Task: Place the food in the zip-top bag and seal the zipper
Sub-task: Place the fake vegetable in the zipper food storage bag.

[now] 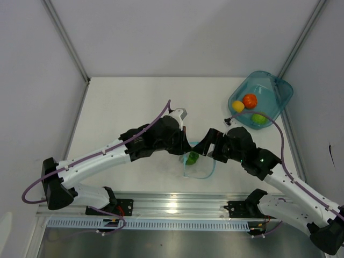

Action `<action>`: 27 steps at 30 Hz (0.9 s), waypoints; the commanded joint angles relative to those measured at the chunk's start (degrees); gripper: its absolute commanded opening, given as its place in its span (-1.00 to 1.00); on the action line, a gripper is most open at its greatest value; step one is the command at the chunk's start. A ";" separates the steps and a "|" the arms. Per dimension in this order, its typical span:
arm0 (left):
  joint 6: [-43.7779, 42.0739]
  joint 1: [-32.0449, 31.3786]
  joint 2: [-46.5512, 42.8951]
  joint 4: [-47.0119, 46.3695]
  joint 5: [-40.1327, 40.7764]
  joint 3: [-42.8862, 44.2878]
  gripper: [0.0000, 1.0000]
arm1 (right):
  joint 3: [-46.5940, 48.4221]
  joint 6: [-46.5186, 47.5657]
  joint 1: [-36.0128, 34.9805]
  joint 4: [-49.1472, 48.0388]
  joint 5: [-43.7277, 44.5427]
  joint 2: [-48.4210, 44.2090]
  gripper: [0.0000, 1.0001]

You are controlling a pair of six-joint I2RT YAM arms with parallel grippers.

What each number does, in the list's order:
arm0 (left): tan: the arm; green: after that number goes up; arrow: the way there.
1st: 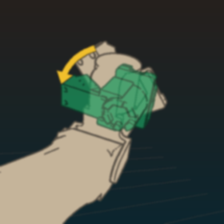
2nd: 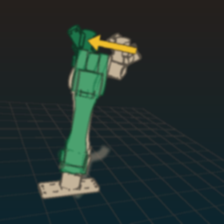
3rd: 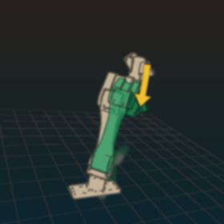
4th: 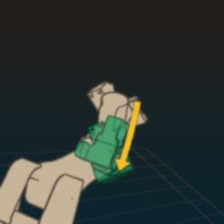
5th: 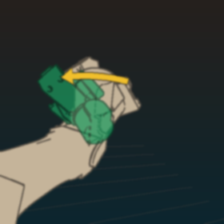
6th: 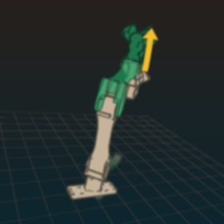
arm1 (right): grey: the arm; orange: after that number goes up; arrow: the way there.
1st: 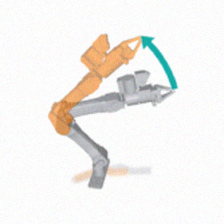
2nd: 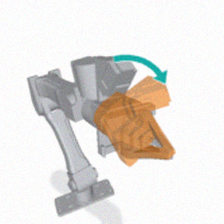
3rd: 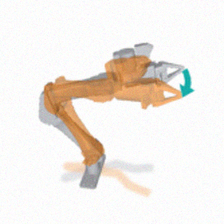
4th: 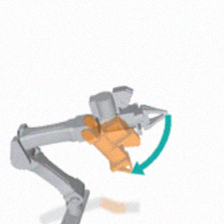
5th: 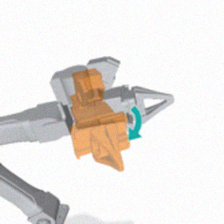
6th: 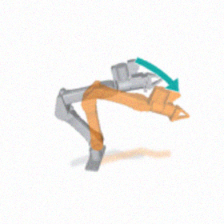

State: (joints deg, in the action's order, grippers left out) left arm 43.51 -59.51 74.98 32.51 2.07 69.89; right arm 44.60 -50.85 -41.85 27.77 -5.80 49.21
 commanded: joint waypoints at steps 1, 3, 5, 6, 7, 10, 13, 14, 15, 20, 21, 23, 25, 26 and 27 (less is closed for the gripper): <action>0.00 -0.35 -0.98 -1.40 1.54 1.30 -0.99 | 4.26 1.02 -0.78 0.26 -0.44 -2.53 0.99; 0.00 -0.26 -0.98 -1.49 1.71 1.39 -0.99 | 5.40 1.63 -0.78 1.49 0.44 -3.07 0.98; -0.26 -0.35 -0.71 -1.31 1.71 1.04 -0.99 | 7.77 3.03 -0.78 3.78 2.01 -3.77 0.97; -0.44 -0.26 -0.54 -1.22 1.97 1.39 -0.99 | 8.65 3.56 -0.78 5.44 2.72 -3.95 0.97; -0.44 -0.26 -0.36 -0.96 2.15 1.39 -0.99 | 10.58 4.61 -0.78 6.32 3.42 -4.21 0.97; -0.62 -0.09 -0.10 -0.52 2.77 0.87 -0.99 | 14.71 7.16 -0.69 9.57 5.80 -4.30 0.97; -0.62 0.35 -0.27 -1.22 2.42 -0.19 -0.99 | 18.75 9.45 -0.17 13.00 10.80 -3.51 0.96; -0.62 0.53 -0.45 -1.75 2.24 -0.80 -0.99 | 19.64 10.76 0.18 13.71 12.03 -2.99 0.96; -0.62 0.70 -0.54 -2.01 2.07 -0.89 -0.99 | 20.61 11.64 0.62 15.02 14.57 -2.55 0.95; -1.40 0.88 -0.80 -2.63 1.89 -1.77 -0.99 | 24.92 18.31 7.55 16.09 22.84 1.31 0.94; -1.49 0.88 -0.97 -2.54 1.89 -1.86 -0.99 | 25.01 19.37 9.31 15.57 23.81 2.02 0.94; -1.85 0.88 -1.15 -2.80 1.89 -2.30 -0.99 | 25.19 21.75 15.98 13.20 23.74 4.30 0.93; -2.02 0.88 -1.50 -3.07 1.71 -2.91 -0.99 | 24.92 23.07 20.99 10.74 20.42 5.89 0.93; -2.11 0.88 -1.68 -3.24 1.63 -3.26 -0.99 | 24.66 23.60 26.15 8.12 19.09 6.77 0.94; -2.11 0.88 -1.85 -3.68 1.36 -3.88 -0.99 | 24.57 24.47 28.38 6.87 18.20 8.78 0.93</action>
State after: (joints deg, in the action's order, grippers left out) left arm 42.81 -58.96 74.96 30.74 3.81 67.22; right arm 68.16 -31.18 -20.23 40.21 12.84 55.02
